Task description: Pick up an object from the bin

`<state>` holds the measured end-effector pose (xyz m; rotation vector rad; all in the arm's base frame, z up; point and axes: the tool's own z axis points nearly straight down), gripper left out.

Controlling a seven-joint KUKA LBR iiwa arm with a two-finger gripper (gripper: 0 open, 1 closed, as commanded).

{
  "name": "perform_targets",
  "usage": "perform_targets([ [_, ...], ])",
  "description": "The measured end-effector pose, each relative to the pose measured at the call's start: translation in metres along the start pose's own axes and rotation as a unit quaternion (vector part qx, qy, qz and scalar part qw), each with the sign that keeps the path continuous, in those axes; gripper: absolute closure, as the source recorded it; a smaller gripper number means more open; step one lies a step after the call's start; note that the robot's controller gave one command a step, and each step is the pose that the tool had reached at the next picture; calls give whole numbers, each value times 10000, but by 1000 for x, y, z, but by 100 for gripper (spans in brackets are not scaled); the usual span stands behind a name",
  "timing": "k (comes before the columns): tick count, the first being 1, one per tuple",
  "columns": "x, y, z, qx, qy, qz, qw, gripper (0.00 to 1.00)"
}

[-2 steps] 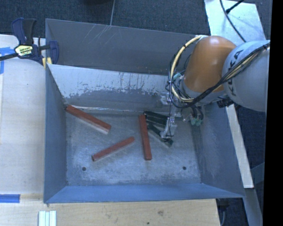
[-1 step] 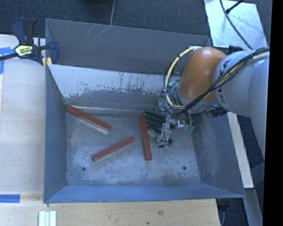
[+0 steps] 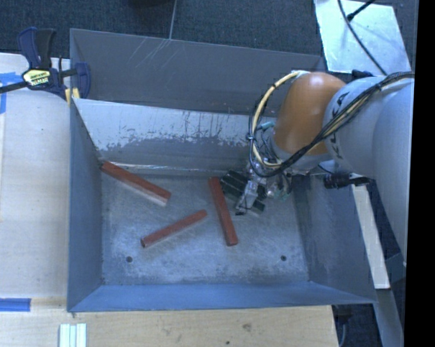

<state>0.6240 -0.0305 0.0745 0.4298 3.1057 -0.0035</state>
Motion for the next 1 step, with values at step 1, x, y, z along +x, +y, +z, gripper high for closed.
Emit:
perform_targets([
  [1,0,0,0,1,0,-2,10000,100],
])
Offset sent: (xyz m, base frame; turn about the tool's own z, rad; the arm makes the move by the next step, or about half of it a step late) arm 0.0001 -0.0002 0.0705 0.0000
